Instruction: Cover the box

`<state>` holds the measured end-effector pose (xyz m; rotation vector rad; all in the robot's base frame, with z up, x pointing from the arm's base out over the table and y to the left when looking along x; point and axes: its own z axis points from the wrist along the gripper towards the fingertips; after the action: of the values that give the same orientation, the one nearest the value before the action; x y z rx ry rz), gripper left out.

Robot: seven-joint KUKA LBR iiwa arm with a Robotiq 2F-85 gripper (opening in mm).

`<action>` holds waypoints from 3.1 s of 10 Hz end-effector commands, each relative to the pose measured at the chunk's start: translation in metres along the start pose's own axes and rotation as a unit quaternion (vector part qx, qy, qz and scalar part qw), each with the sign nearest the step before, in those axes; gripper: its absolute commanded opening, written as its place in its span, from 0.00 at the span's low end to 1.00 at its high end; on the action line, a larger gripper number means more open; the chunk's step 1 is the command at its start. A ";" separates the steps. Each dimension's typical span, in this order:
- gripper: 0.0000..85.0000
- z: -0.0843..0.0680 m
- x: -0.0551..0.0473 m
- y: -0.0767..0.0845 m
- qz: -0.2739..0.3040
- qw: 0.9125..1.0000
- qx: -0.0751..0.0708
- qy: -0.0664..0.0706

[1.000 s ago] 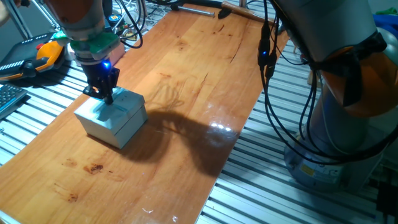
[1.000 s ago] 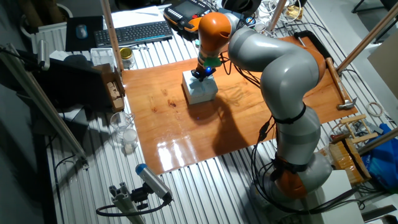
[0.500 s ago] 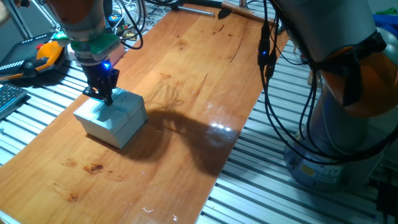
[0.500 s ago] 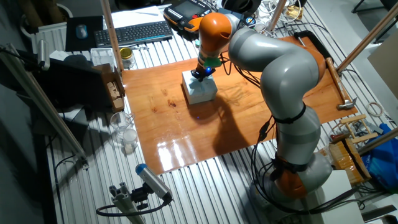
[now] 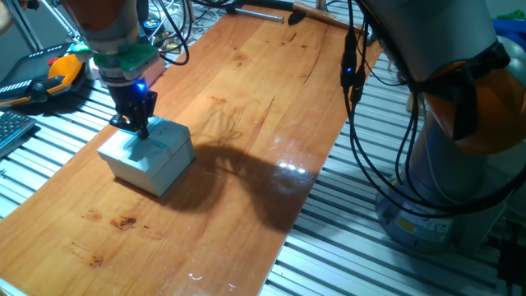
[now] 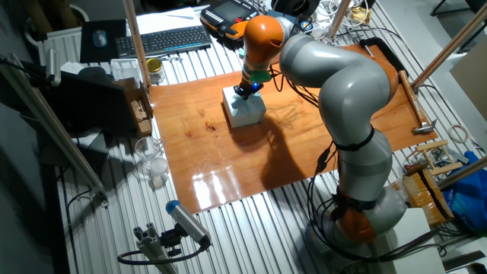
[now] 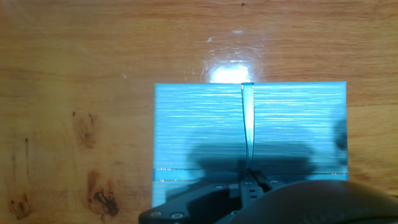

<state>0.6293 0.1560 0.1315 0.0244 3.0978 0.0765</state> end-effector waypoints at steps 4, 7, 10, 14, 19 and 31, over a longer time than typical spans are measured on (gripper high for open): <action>0.00 -0.001 0.002 -0.002 -0.001 1.000 0.003 0.001; 0.00 0.000 0.003 -0.002 0.001 1.000 0.004 0.001; 0.00 0.001 0.004 -0.002 0.002 1.000 0.002 0.001; 0.00 0.002 0.003 -0.002 0.004 1.000 0.001 0.002; 0.00 0.003 0.003 -0.002 0.003 1.000 -0.003 0.004; 0.20 0.005 0.003 -0.002 0.011 1.000 -0.006 -0.003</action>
<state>0.6268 0.1542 0.1259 0.0596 3.0908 0.0965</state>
